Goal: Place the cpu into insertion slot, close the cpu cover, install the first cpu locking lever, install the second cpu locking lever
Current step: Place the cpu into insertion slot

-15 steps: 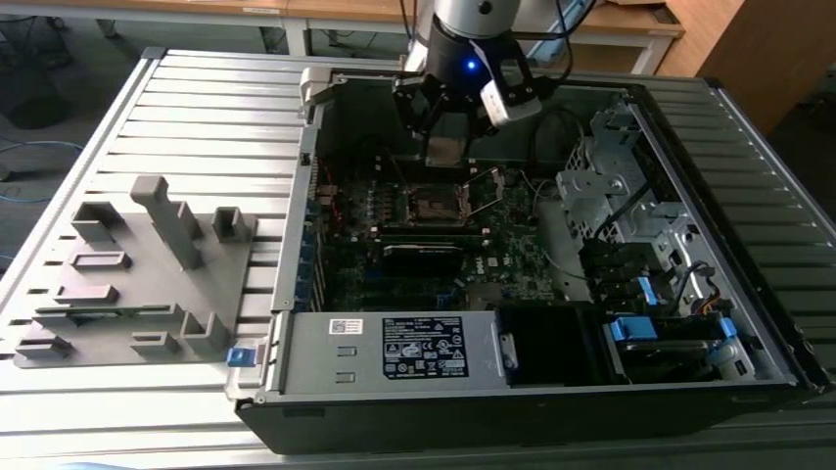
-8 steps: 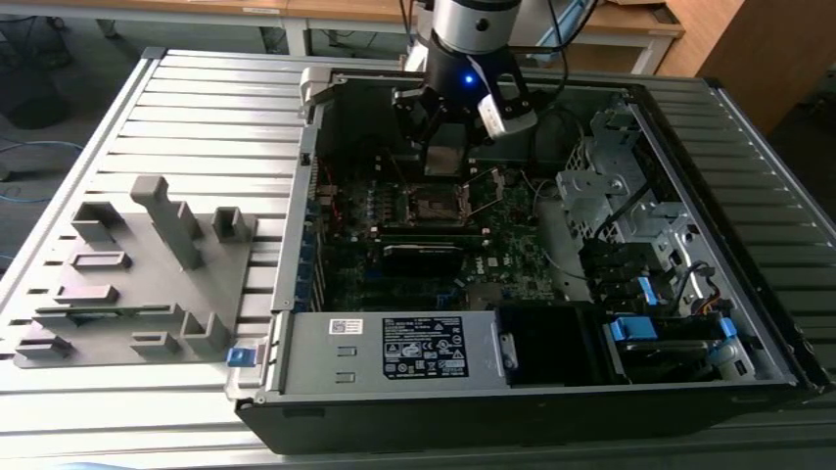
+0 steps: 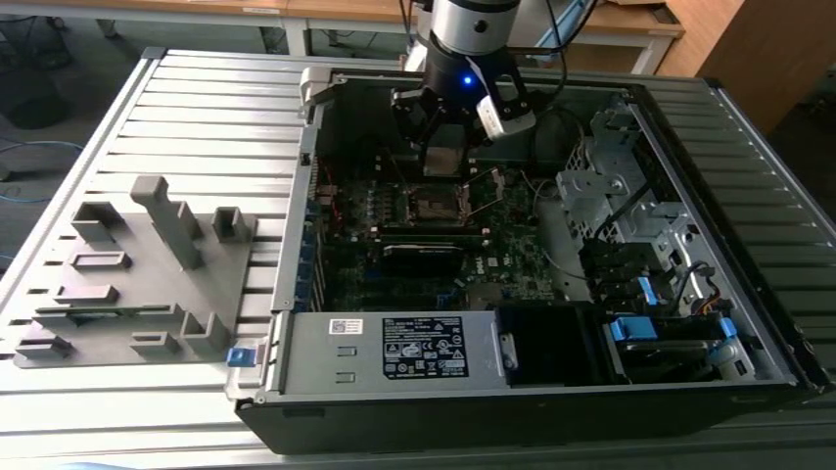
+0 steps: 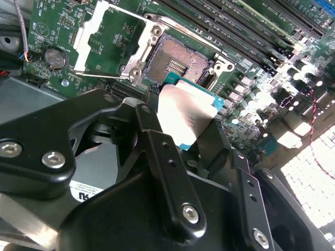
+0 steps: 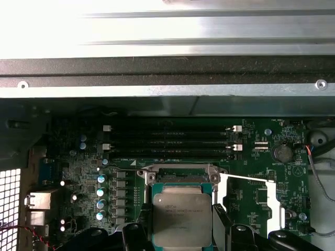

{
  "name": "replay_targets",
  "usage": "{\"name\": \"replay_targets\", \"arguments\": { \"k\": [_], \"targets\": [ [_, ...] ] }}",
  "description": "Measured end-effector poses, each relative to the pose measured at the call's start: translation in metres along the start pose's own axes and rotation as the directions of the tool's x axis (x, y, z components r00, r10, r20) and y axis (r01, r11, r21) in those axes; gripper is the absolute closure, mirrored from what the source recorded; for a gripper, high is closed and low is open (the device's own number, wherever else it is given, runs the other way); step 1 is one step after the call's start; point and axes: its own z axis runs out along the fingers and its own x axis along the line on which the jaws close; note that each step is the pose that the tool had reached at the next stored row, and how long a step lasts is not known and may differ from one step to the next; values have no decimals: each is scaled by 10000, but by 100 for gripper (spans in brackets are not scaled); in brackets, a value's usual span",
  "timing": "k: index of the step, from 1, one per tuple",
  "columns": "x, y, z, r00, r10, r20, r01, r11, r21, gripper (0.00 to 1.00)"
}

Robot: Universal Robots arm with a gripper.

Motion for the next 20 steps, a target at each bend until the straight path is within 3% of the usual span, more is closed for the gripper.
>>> {"name": "replay_targets", "arguments": {
  "k": [8,14,20],
  "targets": [
    [1,-1,8,10000,0,1,0,10000,-2,46],
    [0,-10,104,10000,0,0,0,10000,1,46],
    [24,-15,158,10000,1,1,-1,10000,0,46]
  ]
}}
